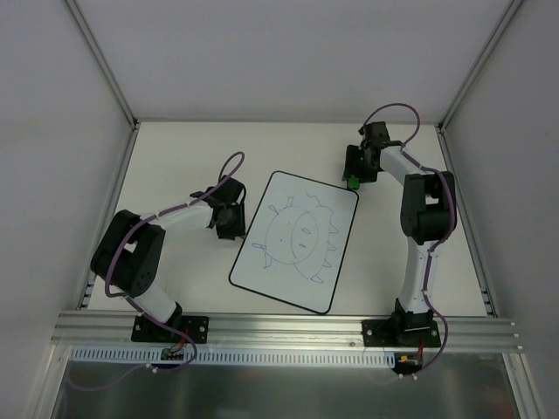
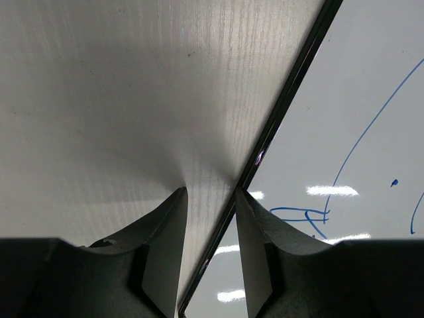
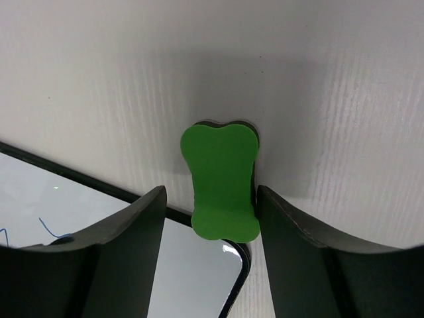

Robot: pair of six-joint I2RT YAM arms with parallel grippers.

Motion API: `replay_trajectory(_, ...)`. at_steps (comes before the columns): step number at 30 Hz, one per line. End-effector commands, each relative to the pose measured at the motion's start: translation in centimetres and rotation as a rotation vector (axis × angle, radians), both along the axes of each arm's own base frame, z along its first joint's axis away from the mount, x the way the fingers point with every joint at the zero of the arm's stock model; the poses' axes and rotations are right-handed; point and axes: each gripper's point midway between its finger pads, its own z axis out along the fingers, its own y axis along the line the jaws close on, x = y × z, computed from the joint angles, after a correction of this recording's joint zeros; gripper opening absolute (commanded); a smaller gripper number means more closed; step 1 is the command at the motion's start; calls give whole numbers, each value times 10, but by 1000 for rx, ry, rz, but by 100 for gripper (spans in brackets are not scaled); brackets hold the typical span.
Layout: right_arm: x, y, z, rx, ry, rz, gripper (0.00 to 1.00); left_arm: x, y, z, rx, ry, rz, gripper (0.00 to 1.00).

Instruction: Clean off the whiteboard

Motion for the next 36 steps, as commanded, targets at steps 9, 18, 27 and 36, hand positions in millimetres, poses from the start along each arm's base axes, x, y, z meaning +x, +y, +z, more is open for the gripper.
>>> replay_trajectory(9,19,-3,14,-4,-46,-40,52,-11,2,-6,29,32,-13,36)
replay_trajectory(18,22,-2,8,-5,-39,-40,47,-13,0,-3,17,33,-16,38)
replay_trajectory(27,20,2,3,-32,-32,-24,45,-15,0,-5,14,43,-15,38)
replay_trajectory(36,7,14,41,-86,-111,39,9,-15,-4,0,1,33,-11,38)
